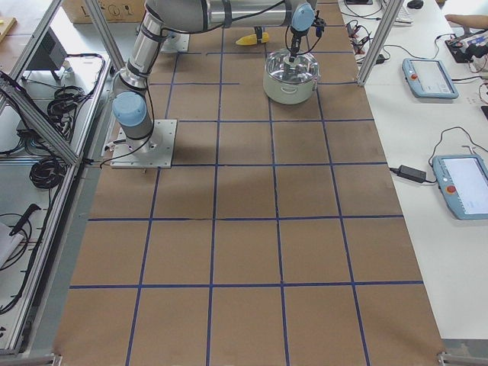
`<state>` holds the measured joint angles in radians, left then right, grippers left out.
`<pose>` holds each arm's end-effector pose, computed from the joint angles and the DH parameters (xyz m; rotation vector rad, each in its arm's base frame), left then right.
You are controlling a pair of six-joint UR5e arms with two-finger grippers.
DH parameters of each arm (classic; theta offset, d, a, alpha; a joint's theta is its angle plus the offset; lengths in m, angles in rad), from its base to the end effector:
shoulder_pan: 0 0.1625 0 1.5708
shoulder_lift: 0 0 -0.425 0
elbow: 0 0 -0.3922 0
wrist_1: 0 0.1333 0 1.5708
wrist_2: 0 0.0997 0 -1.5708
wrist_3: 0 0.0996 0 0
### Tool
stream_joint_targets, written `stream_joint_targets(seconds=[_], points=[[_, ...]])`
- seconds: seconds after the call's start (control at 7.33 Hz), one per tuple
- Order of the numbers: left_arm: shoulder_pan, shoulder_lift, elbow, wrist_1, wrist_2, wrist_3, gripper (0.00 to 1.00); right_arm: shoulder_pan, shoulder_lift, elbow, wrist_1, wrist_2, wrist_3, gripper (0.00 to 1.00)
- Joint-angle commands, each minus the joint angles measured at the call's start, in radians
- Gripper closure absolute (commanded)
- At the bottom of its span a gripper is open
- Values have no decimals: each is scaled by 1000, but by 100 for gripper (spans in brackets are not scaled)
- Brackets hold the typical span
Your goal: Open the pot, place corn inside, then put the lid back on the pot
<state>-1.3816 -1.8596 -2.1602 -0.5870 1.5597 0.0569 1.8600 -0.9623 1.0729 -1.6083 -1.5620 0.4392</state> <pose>-0.0415 -0.4978 0.1795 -0.2063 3.1284 -0.1666 0.3353 -0.6565 0.3613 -0.2344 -3.1130 -0.1116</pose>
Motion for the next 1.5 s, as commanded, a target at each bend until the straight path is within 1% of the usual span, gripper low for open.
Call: stream_joint_targets(seconds=[0.0,0.14,0.27,0.41,0.55,0.68,0.82,0.95,1.09,1.23,1.36], points=[[1,28,29,-74,28,-2,89,-1,-12,-83,40,0,-4,79],[1,71,90,-220,37,-2,90,-4,-38,-115,92,-1,-25,79],[1,112,177,-398,55,-5,92,-37,-64,-116,143,-27,-163,80],[-14,131,260,-518,75,-46,93,-120,-75,-116,166,-38,-256,82],[-36,140,331,-601,76,-86,92,-193,-90,-114,186,-36,-396,82],[-100,143,398,-637,73,-112,92,-264,-93,-114,212,-36,-519,82],[-178,123,480,-678,69,-206,92,-332,-93,-108,221,-33,-616,82],[-265,81,582,-732,63,-292,92,-379,-95,-91,229,-35,-666,82],[-343,19,685,-769,59,-320,92,-403,-95,-61,241,-41,-677,84],[-425,-69,777,-771,31,-357,92,-418,-96,-33,240,-43,-712,85],[-483,-167,884,-764,27,-358,92,-424,-98,-25,241,-44,-712,86]])
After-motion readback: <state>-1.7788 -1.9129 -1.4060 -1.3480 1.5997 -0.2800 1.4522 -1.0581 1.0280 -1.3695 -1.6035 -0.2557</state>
